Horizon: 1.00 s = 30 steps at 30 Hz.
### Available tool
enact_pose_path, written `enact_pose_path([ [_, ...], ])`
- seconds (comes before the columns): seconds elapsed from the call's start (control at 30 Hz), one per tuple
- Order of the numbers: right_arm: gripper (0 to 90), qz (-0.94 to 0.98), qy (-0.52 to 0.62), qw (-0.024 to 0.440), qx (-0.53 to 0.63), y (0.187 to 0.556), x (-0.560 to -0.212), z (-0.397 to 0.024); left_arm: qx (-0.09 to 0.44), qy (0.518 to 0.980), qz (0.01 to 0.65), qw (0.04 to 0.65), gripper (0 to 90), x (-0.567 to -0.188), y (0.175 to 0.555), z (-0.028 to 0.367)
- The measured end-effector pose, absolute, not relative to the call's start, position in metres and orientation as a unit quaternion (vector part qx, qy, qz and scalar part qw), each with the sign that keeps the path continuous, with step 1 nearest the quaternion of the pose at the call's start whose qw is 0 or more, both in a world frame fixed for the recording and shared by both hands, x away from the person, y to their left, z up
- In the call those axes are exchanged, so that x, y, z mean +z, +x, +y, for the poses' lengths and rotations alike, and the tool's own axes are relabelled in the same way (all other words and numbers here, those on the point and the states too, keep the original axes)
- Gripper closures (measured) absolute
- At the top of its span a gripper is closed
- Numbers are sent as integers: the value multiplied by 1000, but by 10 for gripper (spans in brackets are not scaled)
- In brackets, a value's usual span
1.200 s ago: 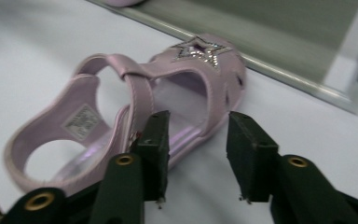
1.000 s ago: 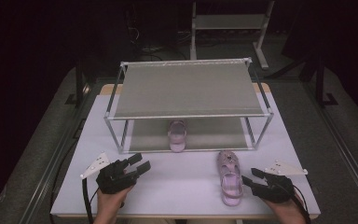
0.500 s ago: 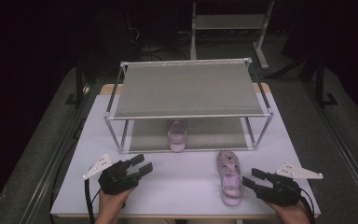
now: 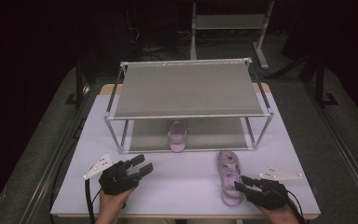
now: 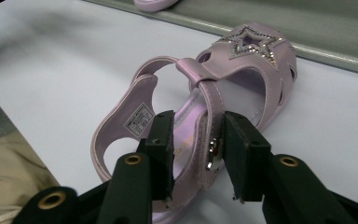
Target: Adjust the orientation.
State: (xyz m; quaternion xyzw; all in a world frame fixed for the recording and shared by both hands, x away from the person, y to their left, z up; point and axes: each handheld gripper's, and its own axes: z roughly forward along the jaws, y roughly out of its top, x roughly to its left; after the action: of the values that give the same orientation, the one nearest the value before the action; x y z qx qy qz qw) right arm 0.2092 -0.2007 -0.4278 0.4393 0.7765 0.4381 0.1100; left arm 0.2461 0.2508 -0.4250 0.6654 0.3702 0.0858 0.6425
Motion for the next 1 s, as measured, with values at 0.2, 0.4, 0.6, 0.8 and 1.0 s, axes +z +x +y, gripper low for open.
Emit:
enact_pose_path([
  [0.2, 756, 770, 460, 124, 424, 208, -427, -198, 84, 665, 370, 643, 409, -425, 246, 251],
  [0.4, 794, 755, 484, 129, 423, 209, -425, -202, 84, 664, 370, 644, 409, -425, 246, 252],
  [0.6, 809, 742, 495, 113, 439, 209, -424, -207, 81, 662, 371, 646, 404, -425, 247, 253],
  [0.8, 815, 724, 500, 82, 469, 210, -423, -214, 84, 660, 375, 645, 383, -425, 247, 253],
  [1.0, 817, 719, 495, 72, 482, 209, -420, -212, 85, 658, 382, 644, 345, -426, 247, 254],
])
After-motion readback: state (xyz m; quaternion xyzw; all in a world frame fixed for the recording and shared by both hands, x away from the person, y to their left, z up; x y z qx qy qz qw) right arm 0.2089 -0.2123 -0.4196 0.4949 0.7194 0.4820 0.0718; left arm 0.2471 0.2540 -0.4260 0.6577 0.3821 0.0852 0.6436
